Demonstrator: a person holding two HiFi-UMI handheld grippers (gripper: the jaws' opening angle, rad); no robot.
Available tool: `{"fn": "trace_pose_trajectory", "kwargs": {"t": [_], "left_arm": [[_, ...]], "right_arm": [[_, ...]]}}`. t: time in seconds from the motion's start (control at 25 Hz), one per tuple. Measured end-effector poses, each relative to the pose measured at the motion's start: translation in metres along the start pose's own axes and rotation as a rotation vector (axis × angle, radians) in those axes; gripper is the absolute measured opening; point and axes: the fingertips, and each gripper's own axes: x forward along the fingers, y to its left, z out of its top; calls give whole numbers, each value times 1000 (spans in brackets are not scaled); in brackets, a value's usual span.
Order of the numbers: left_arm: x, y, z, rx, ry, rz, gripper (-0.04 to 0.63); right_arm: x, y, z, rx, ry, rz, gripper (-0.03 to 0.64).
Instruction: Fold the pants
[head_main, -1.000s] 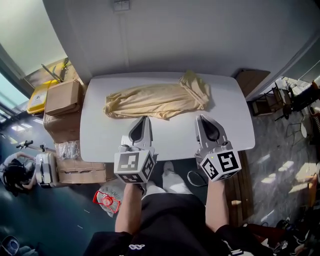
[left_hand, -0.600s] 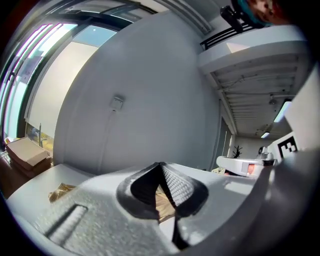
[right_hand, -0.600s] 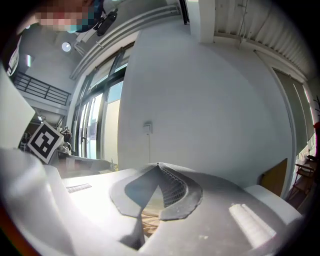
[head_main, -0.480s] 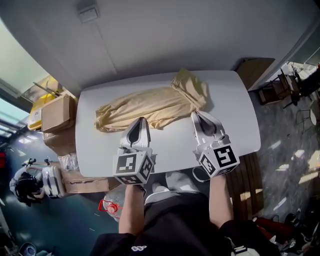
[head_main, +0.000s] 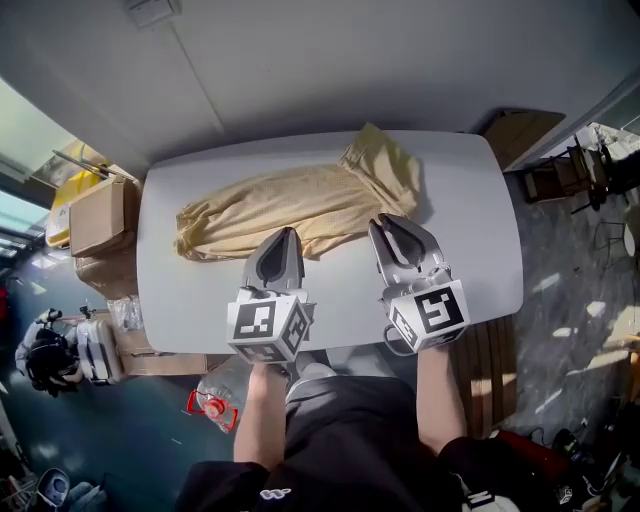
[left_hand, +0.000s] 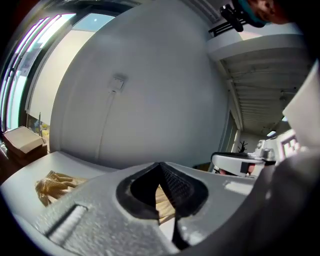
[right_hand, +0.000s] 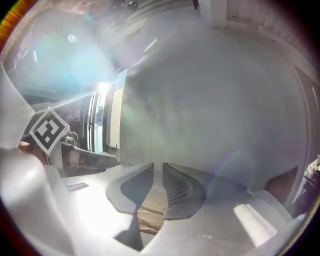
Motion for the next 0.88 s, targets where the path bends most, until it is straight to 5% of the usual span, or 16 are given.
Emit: {"fn": "trace_pose_trajectory", "kwargs": {"t": [0.44, 0.88], "left_arm": [[30, 23, -19, -53, 38, 47, 0], [43, 54, -39, -101, 70, 116, 0]], "right_arm": [[76, -30, -32, -153, 175, 64, 118], [152, -59, -115, -293, 454, 144, 179]]}}
